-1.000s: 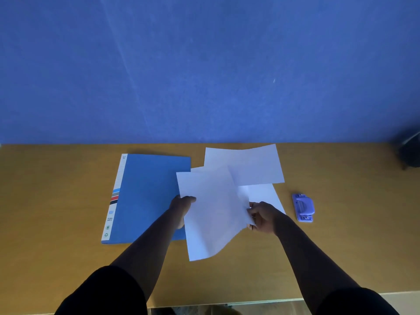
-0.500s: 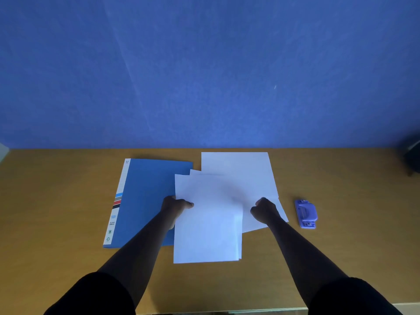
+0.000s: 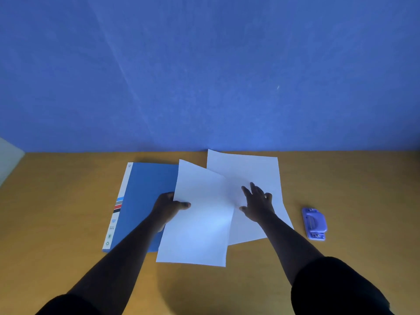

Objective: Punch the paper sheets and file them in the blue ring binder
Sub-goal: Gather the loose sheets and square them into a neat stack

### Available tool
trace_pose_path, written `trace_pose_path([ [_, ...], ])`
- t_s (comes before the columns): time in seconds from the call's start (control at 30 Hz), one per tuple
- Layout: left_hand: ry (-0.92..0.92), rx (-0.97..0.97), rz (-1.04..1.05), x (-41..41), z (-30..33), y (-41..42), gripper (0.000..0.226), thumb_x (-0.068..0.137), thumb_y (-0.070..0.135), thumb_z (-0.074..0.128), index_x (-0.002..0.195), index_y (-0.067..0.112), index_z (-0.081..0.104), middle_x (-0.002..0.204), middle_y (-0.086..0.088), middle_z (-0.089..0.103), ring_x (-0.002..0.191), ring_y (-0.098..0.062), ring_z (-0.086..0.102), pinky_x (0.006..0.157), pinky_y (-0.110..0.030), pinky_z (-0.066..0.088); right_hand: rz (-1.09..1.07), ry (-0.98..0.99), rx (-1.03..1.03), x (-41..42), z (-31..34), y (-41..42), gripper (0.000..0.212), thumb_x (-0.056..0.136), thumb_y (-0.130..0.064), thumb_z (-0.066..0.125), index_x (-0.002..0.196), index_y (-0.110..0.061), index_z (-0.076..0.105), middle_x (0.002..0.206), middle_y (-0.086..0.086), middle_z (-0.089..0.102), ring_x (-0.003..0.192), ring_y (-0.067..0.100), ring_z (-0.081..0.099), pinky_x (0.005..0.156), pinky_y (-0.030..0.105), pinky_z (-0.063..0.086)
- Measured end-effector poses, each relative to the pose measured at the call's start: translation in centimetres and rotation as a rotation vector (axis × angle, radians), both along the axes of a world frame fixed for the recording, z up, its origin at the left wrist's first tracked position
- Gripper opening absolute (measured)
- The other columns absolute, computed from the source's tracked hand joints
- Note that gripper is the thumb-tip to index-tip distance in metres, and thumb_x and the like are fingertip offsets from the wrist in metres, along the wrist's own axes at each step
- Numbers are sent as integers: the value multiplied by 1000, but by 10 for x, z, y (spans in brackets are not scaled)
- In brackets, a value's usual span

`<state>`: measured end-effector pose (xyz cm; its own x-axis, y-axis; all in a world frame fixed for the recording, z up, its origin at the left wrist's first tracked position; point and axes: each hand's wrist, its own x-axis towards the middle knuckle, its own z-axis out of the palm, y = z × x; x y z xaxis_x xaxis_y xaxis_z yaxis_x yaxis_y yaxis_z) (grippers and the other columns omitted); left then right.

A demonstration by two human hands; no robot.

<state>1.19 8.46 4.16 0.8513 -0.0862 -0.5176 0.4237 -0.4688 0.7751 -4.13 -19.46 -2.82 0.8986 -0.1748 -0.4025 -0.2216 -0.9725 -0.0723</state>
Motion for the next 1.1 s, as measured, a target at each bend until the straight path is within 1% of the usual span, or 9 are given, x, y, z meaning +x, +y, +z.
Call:
trace_pose_path([
  [0.17,-66,135,104,6,-7,10,34,77,15,77,109,16,65,101,1,69,94,-22,64,80,-33,50,130,-17,-99,2,-7,-2,66,98,-47,42,153,-19,18,163,12,10,144,32,26,111,49,21],
  [0.33,-87,186,227,7,-12,15,41,80,15,75,118,14,60,109,-3,66,100,-26,60,86,-37,50,272,-88,-259,-2,-9,0,57,102,-40,34,150,-9,26,155,21,30,132,38,44,109,47,28],
  [0.47,-83,184,278,3,-15,14,39,80,14,75,116,13,60,112,-6,67,95,-23,57,83,-35,50,330,-108,-310,-4,-5,8,54,97,-22,48,145,-2,33,133,24,54,116,37,56,105,46,33],
  [0.6,-95,228,317,-1,-14,13,40,82,15,73,118,12,58,113,-6,65,105,-29,60,79,-34,49,313,-55,-324,-7,0,20,50,92,-11,53,138,4,40,106,16,67,98,31,64,99,43,38],
  [0.8,-65,221,338,-5,-15,11,35,86,13,67,119,11,56,112,-7,63,104,-29,59,74,-33,47,154,-103,-194,-8,9,37,18,95,-14,43,105,-12,58,86,1,68,79,21,66,74,34,33],
  [0.87,-56,202,332,-4,-16,12,34,87,13,65,119,12,56,109,-4,61,99,-26,57,75,-34,47,134,-112,-193,-6,11,32,17,96,-17,47,108,-15,58,93,1,68,89,22,64,76,34,34],
  [0.9,-53,194,331,-3,-17,12,33,87,12,65,119,12,56,107,-3,61,96,-24,56,75,-34,47,118,-104,-181,-5,7,28,22,96,-20,50,117,-15,56,108,5,67,102,24,61,84,35,36],
  [1.0,-41,165,337,-1,-20,12,27,85,11,66,112,14,59,101,-1,61,90,-23,55,75,-32,46,66,15,-150,-7,-2,12,56,98,-37,49,147,-19,29,157,16,26,141,32,32,109,44,26],
  [1.1,-24,162,349,-2,-23,10,18,84,13,69,99,14,59,96,-4,63,85,-24,57,72,-30,46,60,66,-180,-9,-8,7,65,100,-48,38,154,-22,13,160,18,16,142,32,30,110,46,25],
])
